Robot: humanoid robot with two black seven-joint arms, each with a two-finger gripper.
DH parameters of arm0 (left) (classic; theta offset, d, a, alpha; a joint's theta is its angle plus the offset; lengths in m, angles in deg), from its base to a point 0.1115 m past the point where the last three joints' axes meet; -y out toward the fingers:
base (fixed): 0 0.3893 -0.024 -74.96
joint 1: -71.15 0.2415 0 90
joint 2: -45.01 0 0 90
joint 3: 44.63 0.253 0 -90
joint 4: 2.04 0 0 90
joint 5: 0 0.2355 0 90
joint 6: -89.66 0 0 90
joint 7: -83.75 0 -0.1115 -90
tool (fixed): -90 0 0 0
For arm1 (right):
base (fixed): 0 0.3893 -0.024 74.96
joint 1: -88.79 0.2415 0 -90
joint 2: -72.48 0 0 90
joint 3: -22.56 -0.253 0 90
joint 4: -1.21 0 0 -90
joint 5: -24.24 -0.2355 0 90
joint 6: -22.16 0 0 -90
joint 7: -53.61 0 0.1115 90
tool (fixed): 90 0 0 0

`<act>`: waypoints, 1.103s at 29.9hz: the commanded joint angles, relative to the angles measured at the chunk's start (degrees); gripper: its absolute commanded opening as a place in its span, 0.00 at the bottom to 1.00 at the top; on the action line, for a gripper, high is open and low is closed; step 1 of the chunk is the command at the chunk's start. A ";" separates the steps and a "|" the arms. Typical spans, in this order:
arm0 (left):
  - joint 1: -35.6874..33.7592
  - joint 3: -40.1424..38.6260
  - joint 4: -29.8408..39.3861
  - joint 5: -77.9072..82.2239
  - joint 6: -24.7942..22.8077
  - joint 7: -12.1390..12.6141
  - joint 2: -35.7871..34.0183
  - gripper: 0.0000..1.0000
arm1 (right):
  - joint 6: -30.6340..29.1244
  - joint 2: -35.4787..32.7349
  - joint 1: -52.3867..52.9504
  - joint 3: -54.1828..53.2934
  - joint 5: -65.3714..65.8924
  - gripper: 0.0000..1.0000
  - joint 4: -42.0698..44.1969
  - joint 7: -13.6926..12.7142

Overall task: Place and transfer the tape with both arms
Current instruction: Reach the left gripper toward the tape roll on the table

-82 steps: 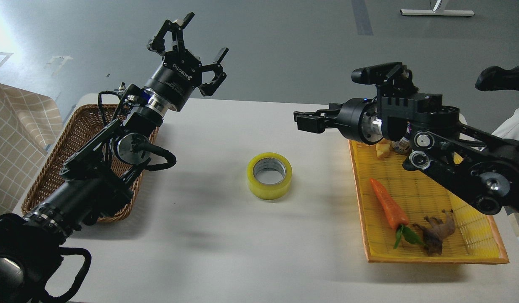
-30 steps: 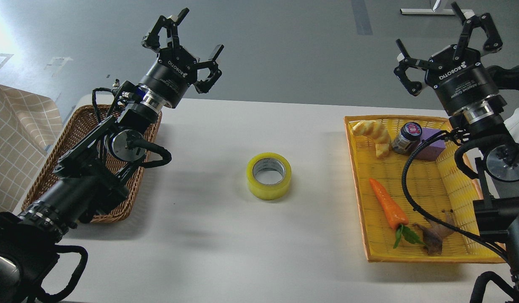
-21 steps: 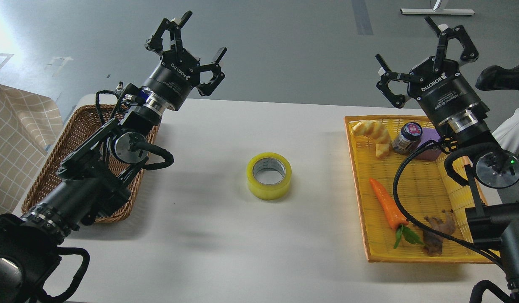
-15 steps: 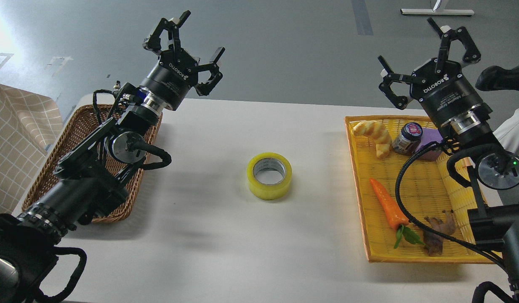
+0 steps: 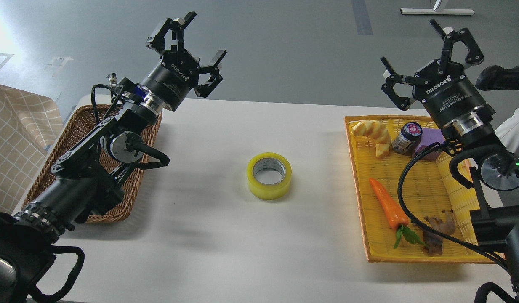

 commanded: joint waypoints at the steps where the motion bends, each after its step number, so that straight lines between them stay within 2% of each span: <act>1: -0.01 0.01 0.00 -0.55 0.00 0.12 -0.03 0.98 | 0.01 -0.09 0.00 -0.01 0.01 1.00 0.08 0.00; 7: -0.79 0.27 0.00 1.72 0.00 -0.15 -0.64 0.98 | 0.01 -0.18 0.00 -0.01 0.09 1.00 0.25 0.00; 11: -2.55 0.27 1.22 11.56 0.00 -0.15 -1.87 0.98 | 0.01 -0.88 0.00 -0.01 0.09 1.00 0.43 0.00; 17: -2.64 0.27 8.95 28.78 0.00 -0.85 -3.01 0.98 | 0.01 -1.85 0.00 -0.01 0.09 1.00 0.60 0.09; 21: -2.73 2.72 15.53 47.64 7.59 -2.34 -5.38 0.98 | 0.01 -2.11 0.00 -0.01 0.09 1.00 0.34 0.09; 22: -2.82 3.95 17.55 52.05 8.91 -1.91 -6.26 0.98 | 0.01 -2.20 -0.08 -0.01 0.09 1.00 0.25 0.09; 28: -2.73 8.17 20.39 60.00 9.63 0.47 -9.33 0.98 | 0.01 -2.38 -0.87 -0.01 0.09 1.00 -0.01 0.09; 33: -2.99 12.05 20.30 69.46 12.61 0.38 -10.49 0.98 | 0.01 -2.46 -0.87 -0.01 0.09 1.00 -0.01 0.09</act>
